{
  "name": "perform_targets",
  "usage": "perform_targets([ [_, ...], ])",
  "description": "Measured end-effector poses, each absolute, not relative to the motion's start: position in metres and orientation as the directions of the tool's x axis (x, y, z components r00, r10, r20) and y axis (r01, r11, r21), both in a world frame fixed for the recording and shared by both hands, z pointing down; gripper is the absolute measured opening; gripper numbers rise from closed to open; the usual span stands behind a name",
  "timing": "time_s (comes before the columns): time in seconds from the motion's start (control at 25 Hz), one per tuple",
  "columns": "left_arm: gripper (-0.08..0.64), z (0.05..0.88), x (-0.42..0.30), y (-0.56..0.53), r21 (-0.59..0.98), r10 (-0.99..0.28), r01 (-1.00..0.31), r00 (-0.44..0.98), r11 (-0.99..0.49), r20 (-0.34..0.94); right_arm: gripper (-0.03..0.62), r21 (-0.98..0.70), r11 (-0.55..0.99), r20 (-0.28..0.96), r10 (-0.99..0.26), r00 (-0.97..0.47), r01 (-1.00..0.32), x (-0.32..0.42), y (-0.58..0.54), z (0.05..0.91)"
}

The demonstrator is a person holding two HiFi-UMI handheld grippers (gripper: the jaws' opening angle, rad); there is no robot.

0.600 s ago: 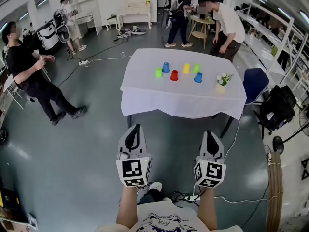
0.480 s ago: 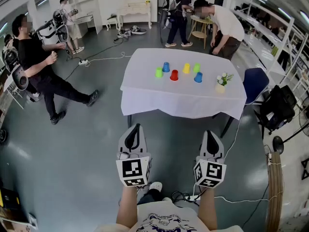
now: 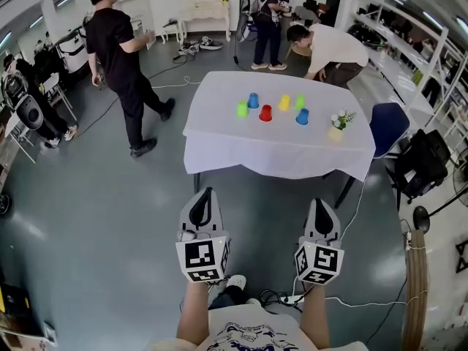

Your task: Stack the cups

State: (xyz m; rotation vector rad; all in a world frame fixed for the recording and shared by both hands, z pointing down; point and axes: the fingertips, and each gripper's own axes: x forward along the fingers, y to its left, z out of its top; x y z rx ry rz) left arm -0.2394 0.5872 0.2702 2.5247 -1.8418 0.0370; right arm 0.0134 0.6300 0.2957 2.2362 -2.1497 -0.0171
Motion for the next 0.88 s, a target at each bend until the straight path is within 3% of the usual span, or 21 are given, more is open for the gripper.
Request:
perform_targets([
  [0.12, 0.03, 0.272, -0.238, 0.578, 0.023, -0.946, -0.946, 0.323, -0.323, 0.026, 0.015, 0.027, -0.054, 0.006, -0.999, 0.054, -0.998, 0.016, 0.623, 0.296],
  [0.2, 0.117, 0.273, -0.236, 0.569, 0.034, -0.942, -0.942, 0.335, -0.334, 0.022, 0.028, 0.014, -0.058, -0.005, -0.998, 0.058, -0.998, 0.017, 0.616, 0.296],
  [0.36, 0.272, 0.27, -0.241, 0.549, 0.051, -0.935, -0.934, 0.354, -0.354, -0.002, 0.143, -0.017, -0.041, -0.005, -0.999, 0.041, -0.999, 0.011, 0.597, 0.298],
  [0.6, 0.281, 0.28, -0.25, 0.518, 0.026, -0.93, -0.93, 0.368, -0.368, 0.012, 0.249, -0.001, -0.042, 0.014, -0.999, 0.042, -0.999, -0.001, 0.57, 0.308],
  [0.88, 0.281, 0.289, -0.25, 0.485, 0.022, -0.924, -0.925, 0.38, -0.38, 0.035, 0.268, 0.003, -0.057, 0.04, -0.998, 0.057, -0.998, 0.001, 0.545, 0.318],
])
